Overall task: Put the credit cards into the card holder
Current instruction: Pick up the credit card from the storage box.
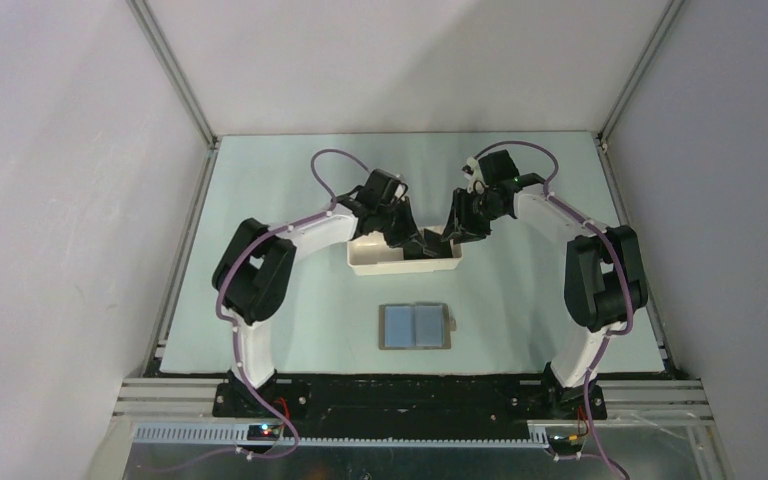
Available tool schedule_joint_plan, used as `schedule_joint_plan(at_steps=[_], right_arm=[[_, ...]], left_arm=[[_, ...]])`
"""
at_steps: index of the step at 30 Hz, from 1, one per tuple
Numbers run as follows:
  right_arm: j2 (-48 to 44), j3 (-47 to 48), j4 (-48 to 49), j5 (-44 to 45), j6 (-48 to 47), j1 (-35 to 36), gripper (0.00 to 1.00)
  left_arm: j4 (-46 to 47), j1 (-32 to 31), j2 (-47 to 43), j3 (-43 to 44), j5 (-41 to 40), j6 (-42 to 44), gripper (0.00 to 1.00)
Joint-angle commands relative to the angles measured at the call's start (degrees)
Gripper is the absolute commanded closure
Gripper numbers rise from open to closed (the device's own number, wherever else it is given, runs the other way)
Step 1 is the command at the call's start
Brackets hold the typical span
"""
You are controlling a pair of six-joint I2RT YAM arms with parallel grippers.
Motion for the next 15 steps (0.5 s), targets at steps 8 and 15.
schedule_joint_plan(at_steps=[8,15], right_arm=[[-0.1,2.0,0.2,-2.1,0.3,-0.6,0.53],[0.5,2.1,0.8,-2.2,0.5,-0.4,0.51]], left_arm=[[-1.5,-0.6,-1.6,3.7,3.2,2.2,0.74],[-1.5,0.0,-4.0,1.7,-0.2,2.6,0.59]])
